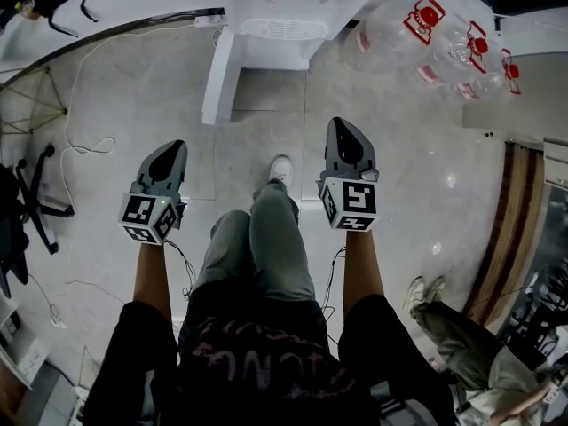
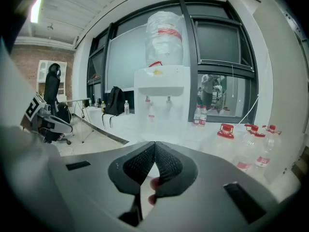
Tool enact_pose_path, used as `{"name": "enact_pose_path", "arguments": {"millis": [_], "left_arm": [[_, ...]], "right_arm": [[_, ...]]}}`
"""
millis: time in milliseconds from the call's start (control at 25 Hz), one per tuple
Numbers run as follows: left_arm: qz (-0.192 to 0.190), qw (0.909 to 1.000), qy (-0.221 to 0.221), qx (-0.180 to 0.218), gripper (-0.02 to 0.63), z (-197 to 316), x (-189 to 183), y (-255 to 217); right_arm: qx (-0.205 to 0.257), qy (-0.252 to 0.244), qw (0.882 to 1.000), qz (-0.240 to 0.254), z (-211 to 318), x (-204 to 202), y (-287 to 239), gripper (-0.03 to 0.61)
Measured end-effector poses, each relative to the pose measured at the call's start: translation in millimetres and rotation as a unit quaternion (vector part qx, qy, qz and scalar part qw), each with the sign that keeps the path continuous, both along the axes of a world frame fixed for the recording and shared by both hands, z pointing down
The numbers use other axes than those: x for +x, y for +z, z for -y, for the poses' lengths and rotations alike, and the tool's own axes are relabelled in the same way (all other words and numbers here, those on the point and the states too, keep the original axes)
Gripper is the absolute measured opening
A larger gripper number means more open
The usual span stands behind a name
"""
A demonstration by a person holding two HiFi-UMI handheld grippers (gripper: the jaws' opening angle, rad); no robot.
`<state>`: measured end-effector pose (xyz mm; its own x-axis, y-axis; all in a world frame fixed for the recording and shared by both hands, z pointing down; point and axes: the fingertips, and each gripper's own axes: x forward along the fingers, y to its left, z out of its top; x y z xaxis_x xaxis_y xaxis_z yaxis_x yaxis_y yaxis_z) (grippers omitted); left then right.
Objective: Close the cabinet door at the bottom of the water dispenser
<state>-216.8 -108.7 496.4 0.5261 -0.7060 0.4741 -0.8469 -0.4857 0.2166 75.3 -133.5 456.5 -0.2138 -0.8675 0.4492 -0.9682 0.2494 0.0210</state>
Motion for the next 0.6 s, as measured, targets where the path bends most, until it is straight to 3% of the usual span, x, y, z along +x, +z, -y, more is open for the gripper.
{"name": "enact_pose_path", "arguments": {"millis": [600], "left_arm": [[-0.002,0.9994,-0.007,0.033,0.016,21,-10,125]], "right_arm": [[0.021,-0.014,1.0,-0.006,28,2,129,0.012]]}}
